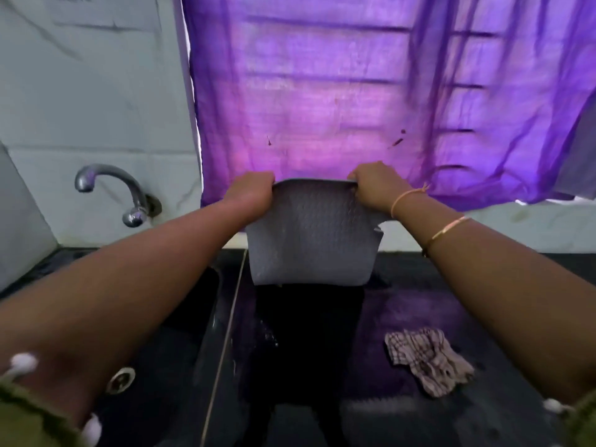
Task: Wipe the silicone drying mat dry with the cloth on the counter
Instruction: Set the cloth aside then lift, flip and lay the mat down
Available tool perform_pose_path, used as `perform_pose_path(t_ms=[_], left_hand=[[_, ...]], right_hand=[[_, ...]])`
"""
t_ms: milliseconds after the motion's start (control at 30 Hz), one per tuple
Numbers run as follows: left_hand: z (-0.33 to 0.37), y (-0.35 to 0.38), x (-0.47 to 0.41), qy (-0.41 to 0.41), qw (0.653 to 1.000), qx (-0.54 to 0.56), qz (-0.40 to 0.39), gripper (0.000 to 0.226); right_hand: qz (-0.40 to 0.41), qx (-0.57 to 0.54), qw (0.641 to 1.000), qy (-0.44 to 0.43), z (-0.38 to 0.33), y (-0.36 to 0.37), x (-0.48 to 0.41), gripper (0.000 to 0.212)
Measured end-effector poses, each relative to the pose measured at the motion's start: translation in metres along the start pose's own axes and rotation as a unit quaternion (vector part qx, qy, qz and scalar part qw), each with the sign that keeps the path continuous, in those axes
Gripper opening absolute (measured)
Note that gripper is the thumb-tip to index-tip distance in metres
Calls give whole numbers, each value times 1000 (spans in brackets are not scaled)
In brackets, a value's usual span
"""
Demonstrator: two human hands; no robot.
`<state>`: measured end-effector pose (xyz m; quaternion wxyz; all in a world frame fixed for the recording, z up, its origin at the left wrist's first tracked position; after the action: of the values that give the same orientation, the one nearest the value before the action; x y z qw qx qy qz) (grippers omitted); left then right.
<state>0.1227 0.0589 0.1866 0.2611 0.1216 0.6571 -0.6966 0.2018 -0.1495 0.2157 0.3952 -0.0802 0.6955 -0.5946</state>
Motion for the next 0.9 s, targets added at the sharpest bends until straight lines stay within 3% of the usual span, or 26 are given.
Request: perform_pose_path(t_ms=[400,533,667,800,900], left_hand=[[-3,-64,-82,4,988,-62,143,29],[1,-61,-85,1,992,-94,88,27],[-4,-57,-78,26,986,-89,135,28],[2,-51,-78,-25,991,-116,58,28],[1,-56,-78,7,983,-100,153,24]], right_hand=[[139,1,990,32,10,-55,-84,29],[107,-2,994,37,7,-43,-84,31],[150,20,988,29,14,-39,-76,27],[85,10,995,51,9,-34,-77,30],[164,-16,984,66,11,-40,-76,28]])
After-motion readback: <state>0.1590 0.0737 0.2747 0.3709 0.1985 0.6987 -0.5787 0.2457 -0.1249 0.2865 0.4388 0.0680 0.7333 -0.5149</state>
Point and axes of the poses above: each hand's wrist, its own x-axis away from the middle knuckle, its own y-axis out of the palm, z = x × y, the point moved 1 cm from there along -x, towards the middle knuckle, and after that the axes turned 8 degrees about z, right-handed, at the moved point
